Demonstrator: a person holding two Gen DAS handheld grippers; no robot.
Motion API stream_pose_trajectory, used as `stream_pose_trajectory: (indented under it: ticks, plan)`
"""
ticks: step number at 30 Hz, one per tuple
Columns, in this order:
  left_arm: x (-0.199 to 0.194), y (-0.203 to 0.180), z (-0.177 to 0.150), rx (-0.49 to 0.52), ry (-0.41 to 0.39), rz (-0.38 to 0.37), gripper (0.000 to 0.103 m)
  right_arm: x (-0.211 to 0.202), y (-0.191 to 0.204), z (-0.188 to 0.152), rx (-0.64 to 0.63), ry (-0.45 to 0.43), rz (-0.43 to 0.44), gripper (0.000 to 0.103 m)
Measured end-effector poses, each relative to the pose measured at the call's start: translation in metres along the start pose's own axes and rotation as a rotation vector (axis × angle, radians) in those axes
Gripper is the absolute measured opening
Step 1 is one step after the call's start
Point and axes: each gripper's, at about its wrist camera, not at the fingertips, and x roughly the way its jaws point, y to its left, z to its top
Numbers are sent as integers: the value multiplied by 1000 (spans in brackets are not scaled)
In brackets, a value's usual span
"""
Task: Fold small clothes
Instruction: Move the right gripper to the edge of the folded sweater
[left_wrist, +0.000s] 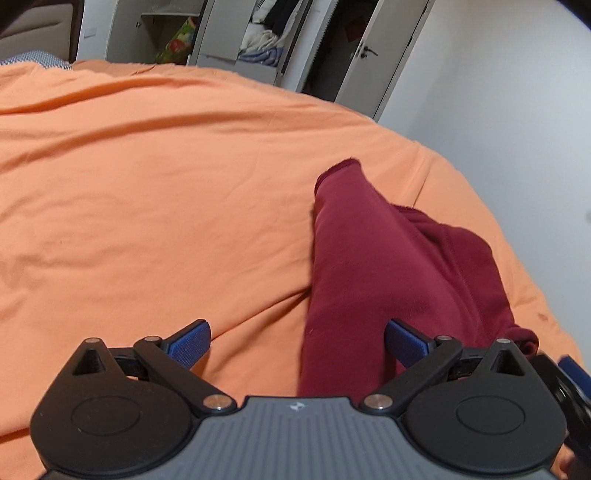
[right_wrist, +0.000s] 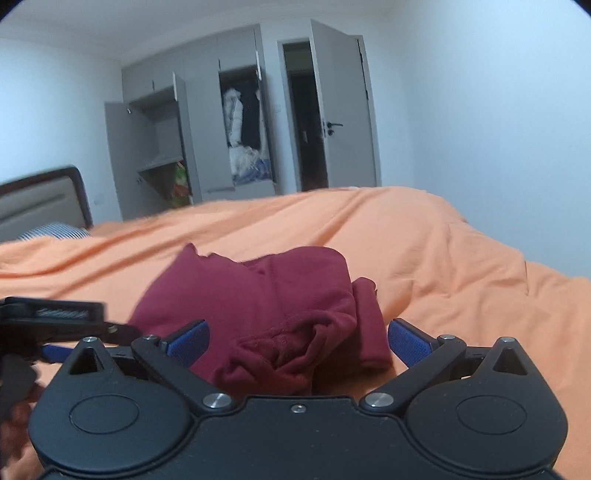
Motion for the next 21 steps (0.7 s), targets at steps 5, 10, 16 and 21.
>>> stream_pose_trajectory:
  ticks: [5,10,16,21]
  plan:
    - [-1,0,-3,-1,10,-7,102,20,-12,-10,4,101,-154,102]
    - [3,-2,-8,0,23,-15,102,17,-32,-39,42,146,-182,102]
    - [-1,-4,-7,17,9,-16,102,3,-28,-38,14,92,-182,102]
    - [-3,-8,6,-2,-45,-58,103,2,-30,-14,-15,6,-116,103]
